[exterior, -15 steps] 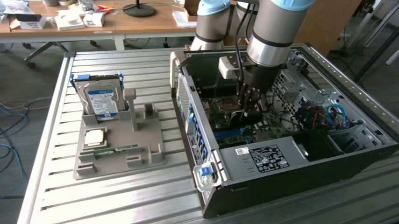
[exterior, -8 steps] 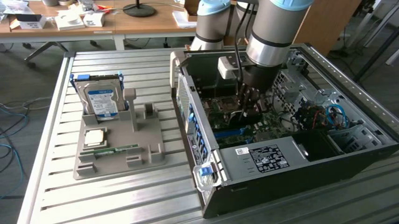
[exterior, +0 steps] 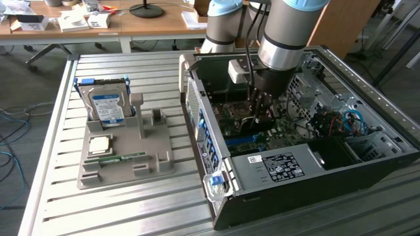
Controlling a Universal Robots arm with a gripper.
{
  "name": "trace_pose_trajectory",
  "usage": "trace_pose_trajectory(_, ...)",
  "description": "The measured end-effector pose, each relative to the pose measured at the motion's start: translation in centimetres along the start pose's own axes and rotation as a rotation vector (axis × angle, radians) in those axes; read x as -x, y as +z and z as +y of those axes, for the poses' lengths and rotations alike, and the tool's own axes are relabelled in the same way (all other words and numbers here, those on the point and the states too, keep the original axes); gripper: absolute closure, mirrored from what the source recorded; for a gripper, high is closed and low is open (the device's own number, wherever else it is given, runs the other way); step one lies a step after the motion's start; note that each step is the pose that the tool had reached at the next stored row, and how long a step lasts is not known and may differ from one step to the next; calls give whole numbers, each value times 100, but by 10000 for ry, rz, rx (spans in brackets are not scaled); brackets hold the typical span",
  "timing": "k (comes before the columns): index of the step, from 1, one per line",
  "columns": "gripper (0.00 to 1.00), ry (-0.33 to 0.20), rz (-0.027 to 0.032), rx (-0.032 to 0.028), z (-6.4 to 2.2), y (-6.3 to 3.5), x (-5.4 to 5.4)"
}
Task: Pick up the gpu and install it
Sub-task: 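Insert the gpu into the slot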
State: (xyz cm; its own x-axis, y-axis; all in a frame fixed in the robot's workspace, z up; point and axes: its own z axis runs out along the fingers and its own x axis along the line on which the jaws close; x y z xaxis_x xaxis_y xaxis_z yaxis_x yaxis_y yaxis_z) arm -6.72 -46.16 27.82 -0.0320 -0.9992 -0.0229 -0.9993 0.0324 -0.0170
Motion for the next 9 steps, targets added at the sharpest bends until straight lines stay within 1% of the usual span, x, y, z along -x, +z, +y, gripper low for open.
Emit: trace_pose_trajectory(9,74,0,0,0,20,0,-1)
